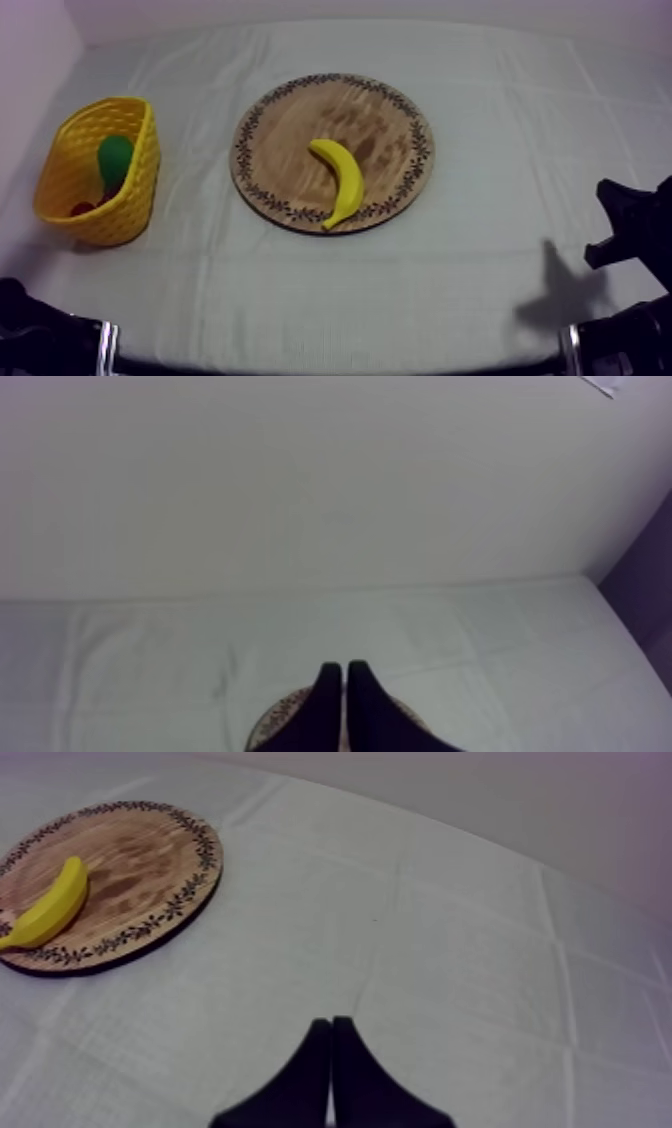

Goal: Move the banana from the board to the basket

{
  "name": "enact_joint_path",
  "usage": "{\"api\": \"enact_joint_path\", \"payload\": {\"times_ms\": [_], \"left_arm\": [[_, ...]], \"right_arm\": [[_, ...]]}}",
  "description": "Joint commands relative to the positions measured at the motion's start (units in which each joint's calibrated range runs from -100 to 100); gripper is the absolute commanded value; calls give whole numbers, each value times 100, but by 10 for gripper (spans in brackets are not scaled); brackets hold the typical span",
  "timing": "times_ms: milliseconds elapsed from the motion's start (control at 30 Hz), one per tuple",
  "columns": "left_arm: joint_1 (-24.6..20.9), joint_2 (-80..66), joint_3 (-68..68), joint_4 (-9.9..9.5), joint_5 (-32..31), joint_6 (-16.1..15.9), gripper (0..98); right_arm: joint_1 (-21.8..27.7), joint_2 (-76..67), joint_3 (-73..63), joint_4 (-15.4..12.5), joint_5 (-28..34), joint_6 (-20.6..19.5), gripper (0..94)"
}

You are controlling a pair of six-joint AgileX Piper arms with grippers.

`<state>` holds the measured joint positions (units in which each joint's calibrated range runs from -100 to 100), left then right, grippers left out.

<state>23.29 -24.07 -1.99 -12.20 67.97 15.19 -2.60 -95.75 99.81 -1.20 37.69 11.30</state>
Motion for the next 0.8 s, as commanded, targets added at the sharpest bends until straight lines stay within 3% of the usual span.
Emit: {"api": "enact_joint_path", "payload": {"times_ms": [0, 367, 600, 767], "left_arm": [[161, 177, -248, -7, 244, 45, 0], [692, 987, -485, -259, 580, 420, 0], [1111, 1662, -522, -572, 925, 833, 0], [1315, 2177, -515, -664, 1101, 1123, 0]], "right_arm": [[0, 0, -3, 1, -2, -4, 3], [0, 0, -3, 1, -2, -4, 3], [0, 0, -3, 1, -2, -4, 3], [0, 0, -3, 1, -2, -4, 3]]}}
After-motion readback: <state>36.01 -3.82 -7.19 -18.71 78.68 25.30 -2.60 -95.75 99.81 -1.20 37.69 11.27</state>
